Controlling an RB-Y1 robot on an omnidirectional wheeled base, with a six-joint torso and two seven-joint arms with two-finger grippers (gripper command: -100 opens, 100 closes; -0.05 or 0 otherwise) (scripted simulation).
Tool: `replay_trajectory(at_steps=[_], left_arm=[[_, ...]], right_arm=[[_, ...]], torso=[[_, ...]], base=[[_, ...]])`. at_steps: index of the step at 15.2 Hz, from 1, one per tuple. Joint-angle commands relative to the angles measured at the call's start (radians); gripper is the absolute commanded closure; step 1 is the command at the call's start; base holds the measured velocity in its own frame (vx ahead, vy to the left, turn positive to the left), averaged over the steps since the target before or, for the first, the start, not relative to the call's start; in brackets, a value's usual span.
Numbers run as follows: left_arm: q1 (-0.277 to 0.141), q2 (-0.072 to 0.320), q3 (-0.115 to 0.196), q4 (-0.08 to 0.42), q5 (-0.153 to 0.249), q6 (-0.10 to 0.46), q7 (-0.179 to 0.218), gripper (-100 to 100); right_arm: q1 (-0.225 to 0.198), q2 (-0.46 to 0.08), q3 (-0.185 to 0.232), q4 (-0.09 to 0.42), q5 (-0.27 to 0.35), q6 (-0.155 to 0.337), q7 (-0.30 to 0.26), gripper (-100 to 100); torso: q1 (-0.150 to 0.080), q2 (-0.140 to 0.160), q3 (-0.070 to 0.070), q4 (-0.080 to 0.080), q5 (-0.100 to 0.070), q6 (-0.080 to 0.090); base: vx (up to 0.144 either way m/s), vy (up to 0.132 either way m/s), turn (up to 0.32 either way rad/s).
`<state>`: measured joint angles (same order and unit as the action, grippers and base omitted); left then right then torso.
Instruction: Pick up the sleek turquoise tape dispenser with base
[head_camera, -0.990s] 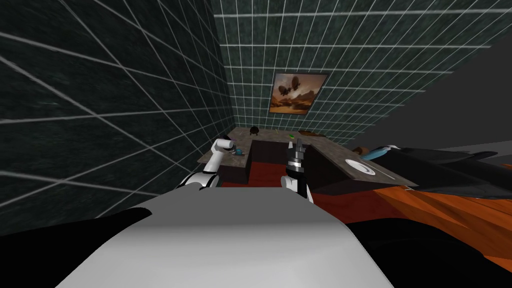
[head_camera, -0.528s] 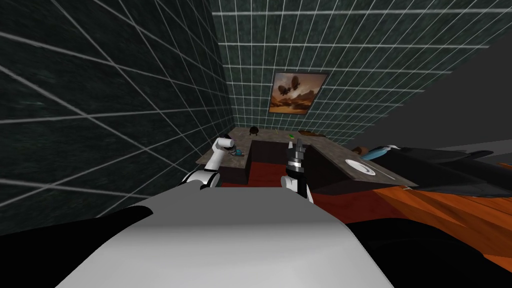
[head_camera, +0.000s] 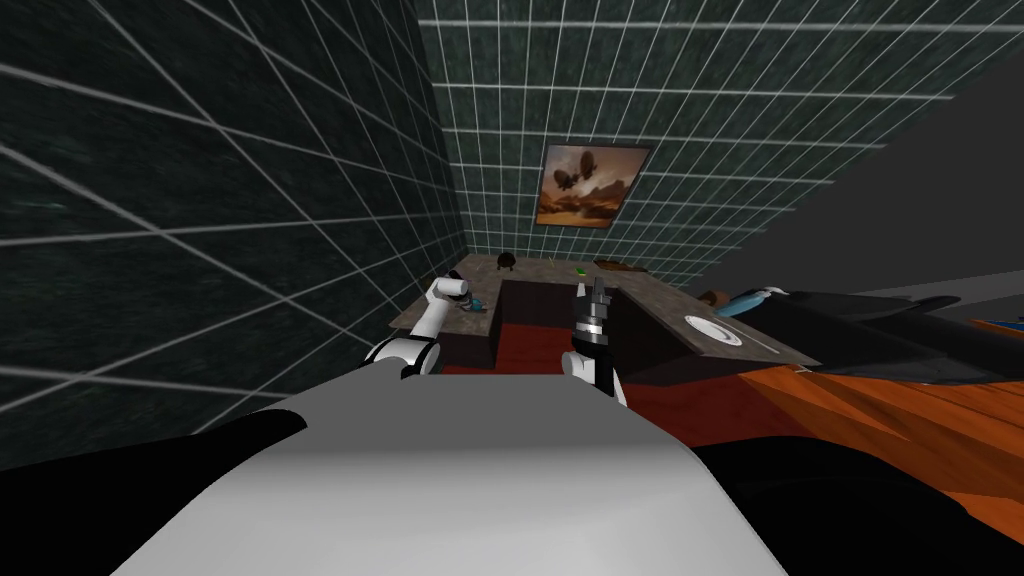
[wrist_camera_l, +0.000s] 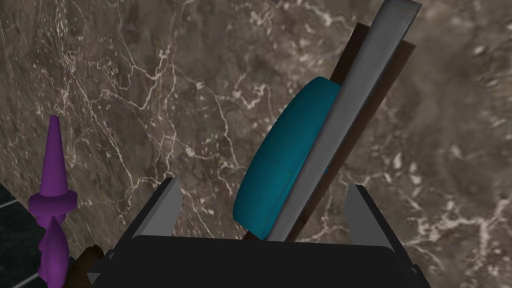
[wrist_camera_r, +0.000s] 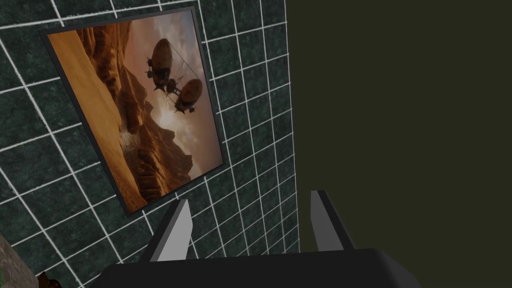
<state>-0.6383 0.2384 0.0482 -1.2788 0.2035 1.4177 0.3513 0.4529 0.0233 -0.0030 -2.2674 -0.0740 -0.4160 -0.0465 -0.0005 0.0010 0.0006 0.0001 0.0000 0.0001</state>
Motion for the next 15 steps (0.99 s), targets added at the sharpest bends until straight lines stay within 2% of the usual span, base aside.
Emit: replay_trajectory(at_steps=[1, 2, 6, 7, 14, 15], left_arm=[[0.000, 0.000, 0.000, 0.000, 0.000, 0.000, 0.000, -100], [0.000, 0.000, 0.000, 0.003, 0.000, -0.004, -0.001, 100], [0.000, 0.000, 0.000, 0.003, 0.000, -0.003, -0.002, 100], [0.007, -0.001, -0.004, -0.028, 0.001, 0.019, 0.004, 100], [0.030, -0.003, -0.018, -0.131, 0.004, 0.097, 0.021, 100], [0.025, -0.003, -0.016, -0.112, 0.003, 0.081, 0.018, 100]], right_arm=[[0.000, 0.000, 0.000, 0.000, 0.000, 0.000, 0.000, 0], [0.000, 0.000, 0.000, 0.000, 0.000, 0.000, 0.000, 0], [0.000, 0.000, 0.000, 0.000, 0.000, 0.000, 0.000, 0], [0.000, 0.000, 0.000, 0.000, 0.000, 0.000, 0.000, 0], [0.000, 0.000, 0.000, 0.000, 0.000, 0.000, 0.000, 0], [0.000, 0.000, 0.000, 0.000, 0.000, 0.000, 0.000, 0]], torso=[[0.000, 0.000, 0.000, 0.000, 0.000, 0.000], [0.000, 0.000, 0.000, 0.000, 0.000, 0.000], [0.001, -0.001, 0.000, 0.000, 0.000, 0.000], [0.001, -0.001, 0.000, 0.000, 0.000, 0.000], [0.001, -0.001, 0.000, 0.001, 0.000, 0.000], [0.001, -0.001, 0.000, 0.001, 0.000, 0.000]], base=[[-0.007, -0.003, -0.008], [0.000, 0.000, 0.000], [0.000, 0.000, 0.000], [0.007, 0.002, 0.031], [0.013, 0.005, 0.031], [0.006, 0.002, 0.010]])
